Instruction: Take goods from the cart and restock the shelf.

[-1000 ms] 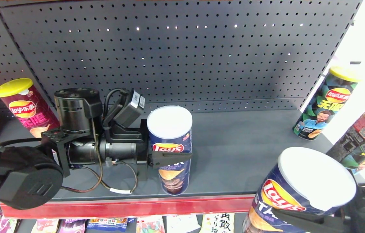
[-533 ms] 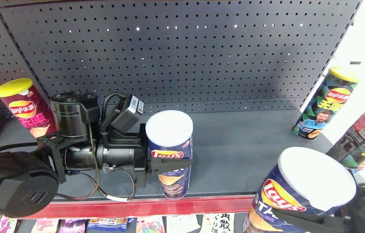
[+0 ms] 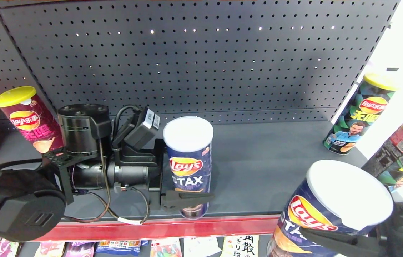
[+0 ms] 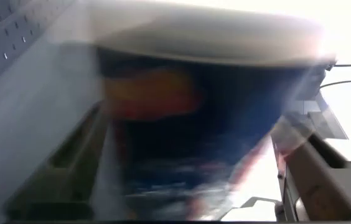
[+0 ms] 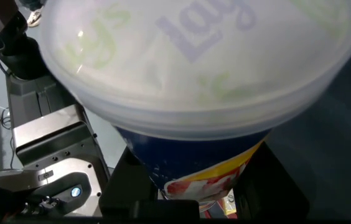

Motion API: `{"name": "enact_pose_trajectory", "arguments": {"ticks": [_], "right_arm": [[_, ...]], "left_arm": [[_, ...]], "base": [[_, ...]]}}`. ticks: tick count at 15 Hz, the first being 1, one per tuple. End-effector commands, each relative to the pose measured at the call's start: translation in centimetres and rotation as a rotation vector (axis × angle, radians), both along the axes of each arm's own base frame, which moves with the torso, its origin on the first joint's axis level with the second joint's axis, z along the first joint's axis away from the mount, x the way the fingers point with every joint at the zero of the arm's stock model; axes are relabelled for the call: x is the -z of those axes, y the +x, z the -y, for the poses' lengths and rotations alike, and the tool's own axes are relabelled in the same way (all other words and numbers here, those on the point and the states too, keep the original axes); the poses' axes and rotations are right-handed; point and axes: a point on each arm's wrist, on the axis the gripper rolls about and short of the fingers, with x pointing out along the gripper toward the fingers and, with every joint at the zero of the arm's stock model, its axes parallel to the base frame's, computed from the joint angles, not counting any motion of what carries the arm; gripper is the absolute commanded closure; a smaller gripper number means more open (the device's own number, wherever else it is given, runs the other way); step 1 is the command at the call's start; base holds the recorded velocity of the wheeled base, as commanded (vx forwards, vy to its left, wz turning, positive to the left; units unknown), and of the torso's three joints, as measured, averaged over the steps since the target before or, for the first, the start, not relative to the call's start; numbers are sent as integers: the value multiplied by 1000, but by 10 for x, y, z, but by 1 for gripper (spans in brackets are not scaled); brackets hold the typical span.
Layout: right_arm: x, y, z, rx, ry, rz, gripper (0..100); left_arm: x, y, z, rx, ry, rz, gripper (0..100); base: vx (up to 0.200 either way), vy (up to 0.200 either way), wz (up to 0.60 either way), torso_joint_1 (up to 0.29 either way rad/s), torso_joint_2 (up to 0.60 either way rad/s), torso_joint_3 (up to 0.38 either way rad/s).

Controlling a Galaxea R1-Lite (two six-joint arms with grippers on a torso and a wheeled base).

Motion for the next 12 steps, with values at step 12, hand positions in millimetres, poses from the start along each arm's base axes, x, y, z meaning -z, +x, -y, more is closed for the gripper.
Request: {"name": "enact_pose_trajectory", "arguments": {"ticks": [12], "right_arm": [[-40, 71, -53, 64, 20, 51, 100]], "left_arm": [[12, -62, -69, -230, -3, -91, 0]], "base": [[0, 0, 0, 0, 0, 0]]}}
